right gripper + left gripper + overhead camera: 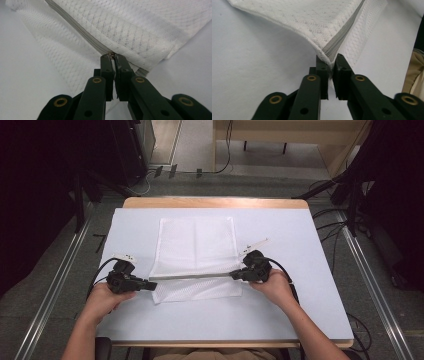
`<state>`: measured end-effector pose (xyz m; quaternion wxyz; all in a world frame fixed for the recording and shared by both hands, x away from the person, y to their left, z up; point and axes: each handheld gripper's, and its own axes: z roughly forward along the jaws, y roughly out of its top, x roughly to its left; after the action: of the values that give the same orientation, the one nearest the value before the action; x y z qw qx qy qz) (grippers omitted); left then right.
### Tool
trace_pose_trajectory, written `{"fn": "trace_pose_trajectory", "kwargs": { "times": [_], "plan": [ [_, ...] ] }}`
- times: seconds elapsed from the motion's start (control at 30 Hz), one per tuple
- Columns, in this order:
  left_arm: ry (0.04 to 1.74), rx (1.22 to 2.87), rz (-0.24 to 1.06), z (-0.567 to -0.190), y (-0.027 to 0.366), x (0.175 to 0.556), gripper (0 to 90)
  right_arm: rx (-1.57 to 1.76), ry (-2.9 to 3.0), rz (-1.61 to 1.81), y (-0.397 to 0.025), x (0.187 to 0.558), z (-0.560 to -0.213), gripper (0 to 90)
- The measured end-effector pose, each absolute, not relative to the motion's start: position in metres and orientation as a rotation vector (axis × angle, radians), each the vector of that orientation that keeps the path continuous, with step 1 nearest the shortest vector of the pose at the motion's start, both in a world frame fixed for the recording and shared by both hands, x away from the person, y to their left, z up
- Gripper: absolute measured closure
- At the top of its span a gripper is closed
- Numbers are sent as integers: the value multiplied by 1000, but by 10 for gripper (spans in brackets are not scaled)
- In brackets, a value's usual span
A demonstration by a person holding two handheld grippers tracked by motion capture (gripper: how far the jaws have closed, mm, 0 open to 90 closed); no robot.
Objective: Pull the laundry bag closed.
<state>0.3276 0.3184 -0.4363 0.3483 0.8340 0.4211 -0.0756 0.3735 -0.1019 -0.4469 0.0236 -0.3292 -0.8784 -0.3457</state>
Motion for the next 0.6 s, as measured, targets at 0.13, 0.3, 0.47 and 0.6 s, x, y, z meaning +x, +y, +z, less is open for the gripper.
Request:
{"fn": "trace_pose_trajectory", "kwargs": {
  "times": [0.13,0.3,0.47,0.6],
  "plan": [
    [1100,2133,-175,-435,319,328,723,-1025,-2715,-1101,-104,373,-445,860],
    [1100,2123,-139,-433,317,328,583,-1034,-2721,-1149,-108,372,-442,735],
    [1109,2104,-99,-432,315,330,477,-1050,-2727,-1230,-111,370,-439,549],
    [1108,2086,-45,-430,316,330,399,-1061,-2726,-1244,-114,370,-440,481]
  ]
}}
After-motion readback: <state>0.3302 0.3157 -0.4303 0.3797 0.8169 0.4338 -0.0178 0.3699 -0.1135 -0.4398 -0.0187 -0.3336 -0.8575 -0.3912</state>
